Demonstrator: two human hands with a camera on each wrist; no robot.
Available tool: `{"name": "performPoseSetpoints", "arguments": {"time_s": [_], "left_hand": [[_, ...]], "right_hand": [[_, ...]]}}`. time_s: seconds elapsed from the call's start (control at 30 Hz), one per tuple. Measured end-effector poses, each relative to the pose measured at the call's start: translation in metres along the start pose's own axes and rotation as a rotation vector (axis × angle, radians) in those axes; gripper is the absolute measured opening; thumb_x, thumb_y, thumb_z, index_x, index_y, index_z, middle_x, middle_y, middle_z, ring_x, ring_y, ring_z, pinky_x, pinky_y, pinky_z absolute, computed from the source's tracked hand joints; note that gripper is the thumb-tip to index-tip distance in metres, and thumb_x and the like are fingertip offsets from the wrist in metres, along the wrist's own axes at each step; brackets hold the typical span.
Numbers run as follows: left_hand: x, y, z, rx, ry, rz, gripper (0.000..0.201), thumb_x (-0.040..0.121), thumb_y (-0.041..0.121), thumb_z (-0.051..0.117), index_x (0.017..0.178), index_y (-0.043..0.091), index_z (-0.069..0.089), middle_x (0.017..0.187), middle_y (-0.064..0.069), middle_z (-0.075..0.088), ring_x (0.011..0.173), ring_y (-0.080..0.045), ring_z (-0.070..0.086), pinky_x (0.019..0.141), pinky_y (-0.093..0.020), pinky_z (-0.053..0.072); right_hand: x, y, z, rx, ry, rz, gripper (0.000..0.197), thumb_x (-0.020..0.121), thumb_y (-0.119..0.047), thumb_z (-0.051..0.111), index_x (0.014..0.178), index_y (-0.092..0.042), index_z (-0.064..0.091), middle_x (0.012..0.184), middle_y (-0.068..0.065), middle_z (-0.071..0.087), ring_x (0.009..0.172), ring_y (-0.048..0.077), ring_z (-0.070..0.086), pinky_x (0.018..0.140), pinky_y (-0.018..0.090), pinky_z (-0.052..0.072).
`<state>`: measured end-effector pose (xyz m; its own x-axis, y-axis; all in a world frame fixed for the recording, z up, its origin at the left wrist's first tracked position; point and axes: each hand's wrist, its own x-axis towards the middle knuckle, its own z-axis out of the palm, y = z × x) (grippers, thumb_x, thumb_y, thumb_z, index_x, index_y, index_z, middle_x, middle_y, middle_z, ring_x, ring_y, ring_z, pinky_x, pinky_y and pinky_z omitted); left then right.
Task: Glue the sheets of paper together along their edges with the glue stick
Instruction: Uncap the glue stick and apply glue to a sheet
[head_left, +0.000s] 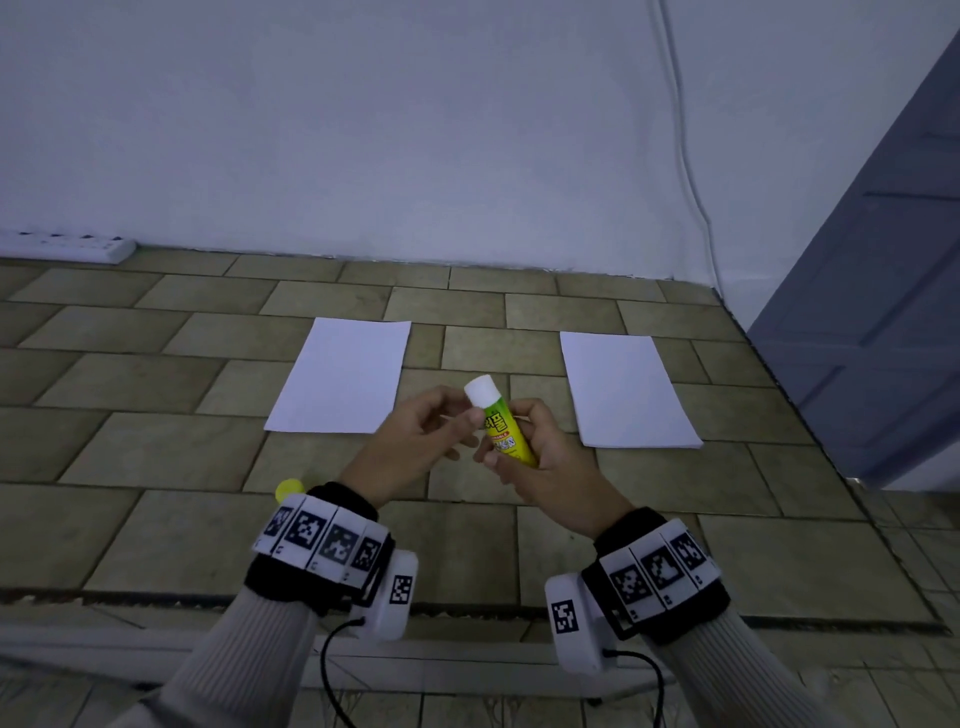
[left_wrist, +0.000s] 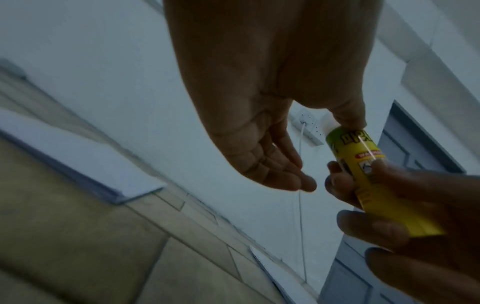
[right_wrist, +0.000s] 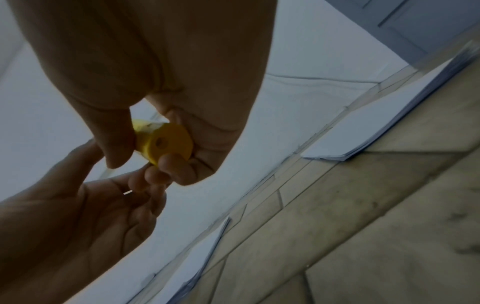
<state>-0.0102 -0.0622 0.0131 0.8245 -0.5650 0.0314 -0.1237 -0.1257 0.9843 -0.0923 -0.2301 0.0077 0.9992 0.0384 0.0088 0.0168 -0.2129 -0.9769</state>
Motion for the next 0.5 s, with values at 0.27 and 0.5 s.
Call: {"name": "performPoseSetpoints", "arguments": {"time_s": [0.27,0.5], "left_hand": [[-0.003,-0.010,0.012,-0.191,0.034,0.038,0.031,0.075,0.022,0.082,0.099,0.010,0.067,0.084,-0.001,0.073,0.079,-0.012,0.068,0.075,-0.026,0.057],[-0.004,-0.010,0.010,-0.316,0.282,0.043,0.010,0.086,-0.003,0.063,0.094,0.004,0.064,0.066,0.000,0.072,0.061,-0.007,0.067,0.063,-0.018,0.056]], "right_hand": [[-0.004,0.010,-0.002,0.062,-0.015,0.037,0.038,0.087,-0.011,0.068,0.116,-0.015,0.044,0.104,0.002,0.062,0.072,-0.003,0.059,0.061,0.015,0.047],[0.001,0.021,-0.007,0.135,0.213,0.014,0.029,0.077,0.006,0.072,0.097,-0.006,0.055,0.079,0.003,0.065,0.062,0.010,0.061,0.062,0.023,0.052]]}}
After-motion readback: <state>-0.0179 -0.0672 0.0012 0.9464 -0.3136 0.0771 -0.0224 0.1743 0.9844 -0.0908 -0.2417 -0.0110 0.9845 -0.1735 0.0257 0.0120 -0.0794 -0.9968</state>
